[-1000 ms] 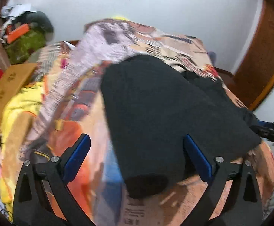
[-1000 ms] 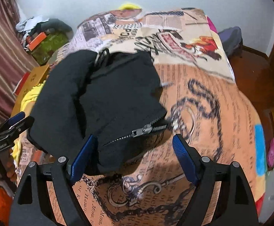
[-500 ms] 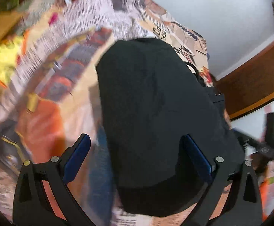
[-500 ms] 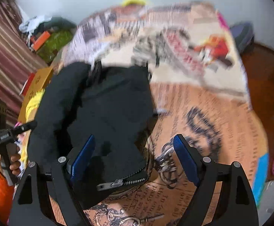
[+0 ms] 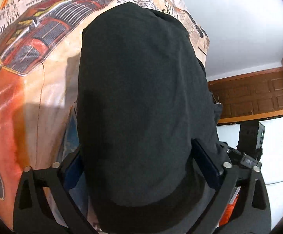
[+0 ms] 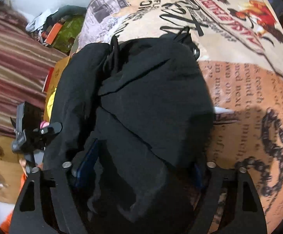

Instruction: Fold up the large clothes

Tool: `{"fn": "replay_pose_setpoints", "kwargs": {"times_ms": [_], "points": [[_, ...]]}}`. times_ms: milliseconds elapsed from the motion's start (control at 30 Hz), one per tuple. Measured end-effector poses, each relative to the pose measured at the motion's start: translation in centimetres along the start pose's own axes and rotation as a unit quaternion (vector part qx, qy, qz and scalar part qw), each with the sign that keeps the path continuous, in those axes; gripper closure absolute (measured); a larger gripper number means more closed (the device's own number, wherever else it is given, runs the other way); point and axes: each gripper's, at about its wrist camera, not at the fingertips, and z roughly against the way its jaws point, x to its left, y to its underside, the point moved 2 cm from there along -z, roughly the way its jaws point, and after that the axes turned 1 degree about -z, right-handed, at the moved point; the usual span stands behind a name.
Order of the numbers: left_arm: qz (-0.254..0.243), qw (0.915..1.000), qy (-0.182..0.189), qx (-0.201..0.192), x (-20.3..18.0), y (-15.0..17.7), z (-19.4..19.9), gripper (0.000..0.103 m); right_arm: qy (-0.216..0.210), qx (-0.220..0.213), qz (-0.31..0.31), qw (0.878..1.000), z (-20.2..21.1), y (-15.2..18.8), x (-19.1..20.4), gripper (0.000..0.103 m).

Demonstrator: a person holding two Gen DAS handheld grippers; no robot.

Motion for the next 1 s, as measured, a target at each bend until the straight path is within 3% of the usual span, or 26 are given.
{"fn": "replay_pose_setpoints", "kwargs": {"times_ms": [67,167,367,567,800,1000], "points": [[-0.014,0.9998,-0.012,-0.006,-0.6,0.5,0.5,0.012,0.001,-0.006,-0.007,1.000,0.7,0.4,0.1,0.059],[-0.033,0.9990,-0.027,-0.015,-1.2,1.2,1.7,0.018,-0.015,-0.002,-0.027,1.000,1.7,0.4,0.0,0.083],[-0.060,0.9967,-0.040,-0.037,-2.3,1.6,5.0,0.025,-0.003,0.002,-0.008,1.000,1.5,0.8,2.5,0.089],[-0.102,0.9890,-0.052,-0.094,-3.8,0.7,11.4,0.026,-0.012,-0.032,0.031,0.999,1.9,-0.9,7.8,0.090],[-0.132,0.9754,-0.056,-0.167,-3.3,-3.8,20.6,0.026,-0.040,-0.088,0.073,0.993,1.2,-5.1,15.6,0.090],[-0.125,0.9732,-0.059,-0.184,0.0,-8.0,23.8,0.026,-0.046,-0.104,0.095,0.989,-2.7,-8.3,19.2,0.090]]}}
